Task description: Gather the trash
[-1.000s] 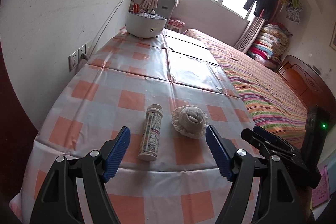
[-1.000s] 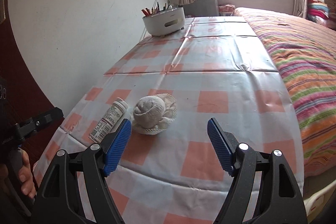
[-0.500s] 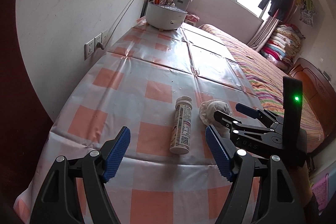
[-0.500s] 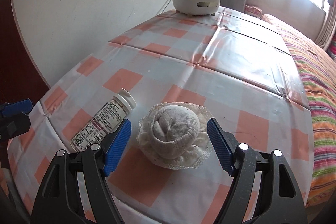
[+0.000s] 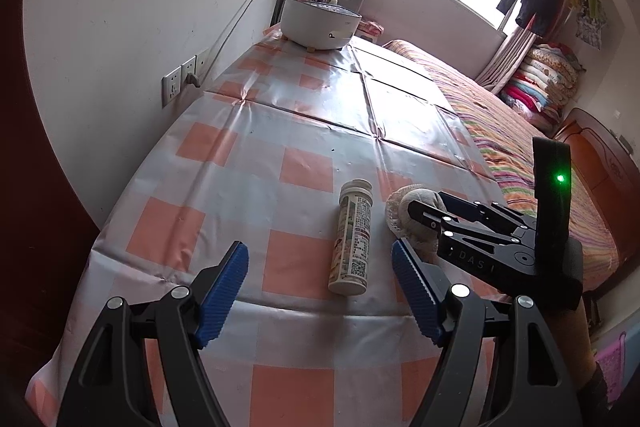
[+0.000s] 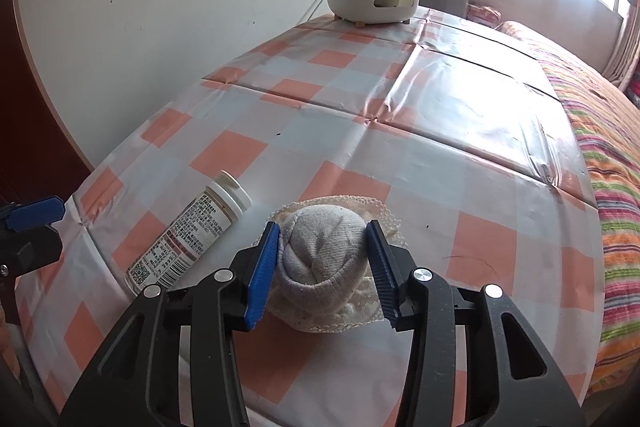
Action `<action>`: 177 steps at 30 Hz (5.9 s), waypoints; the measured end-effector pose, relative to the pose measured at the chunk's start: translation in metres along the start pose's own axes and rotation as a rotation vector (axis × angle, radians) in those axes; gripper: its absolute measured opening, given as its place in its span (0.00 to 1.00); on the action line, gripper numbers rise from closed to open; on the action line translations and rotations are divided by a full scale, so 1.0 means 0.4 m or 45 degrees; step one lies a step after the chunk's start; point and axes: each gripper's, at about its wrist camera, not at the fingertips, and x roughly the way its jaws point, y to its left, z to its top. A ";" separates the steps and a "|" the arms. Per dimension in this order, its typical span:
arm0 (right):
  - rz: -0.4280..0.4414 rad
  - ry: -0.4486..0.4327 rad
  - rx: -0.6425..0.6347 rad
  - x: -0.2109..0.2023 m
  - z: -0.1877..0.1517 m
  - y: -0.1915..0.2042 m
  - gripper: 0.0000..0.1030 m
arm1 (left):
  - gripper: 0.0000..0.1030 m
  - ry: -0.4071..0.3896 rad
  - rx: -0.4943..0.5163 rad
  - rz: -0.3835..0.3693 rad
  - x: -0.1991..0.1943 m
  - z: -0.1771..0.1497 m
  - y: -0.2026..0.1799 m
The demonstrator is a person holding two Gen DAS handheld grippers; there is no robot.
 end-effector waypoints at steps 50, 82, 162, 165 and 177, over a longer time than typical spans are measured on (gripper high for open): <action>0.057 -0.420 0.470 -0.458 -0.221 -0.213 0.42 | 0.28 0.255 0.253 0.114 0.254 0.017 -0.171; -0.335 -0.464 0.731 -0.665 -0.555 -0.428 0.42 | 0.28 0.294 0.625 -0.443 0.086 -0.218 -0.625; -0.641 -0.506 0.775 -0.784 -0.663 -0.145 0.93 | 0.75 -0.114 0.551 -0.126 -0.209 -0.260 -0.537; -0.637 -0.498 0.776 -0.779 -0.661 -0.147 0.93 | 0.75 -0.116 0.571 -0.110 -0.210 -0.263 -0.542; -0.625 -0.486 0.787 -0.773 -0.667 -0.153 0.93 | 0.75 -0.093 0.604 -0.075 -0.192 -0.263 -0.558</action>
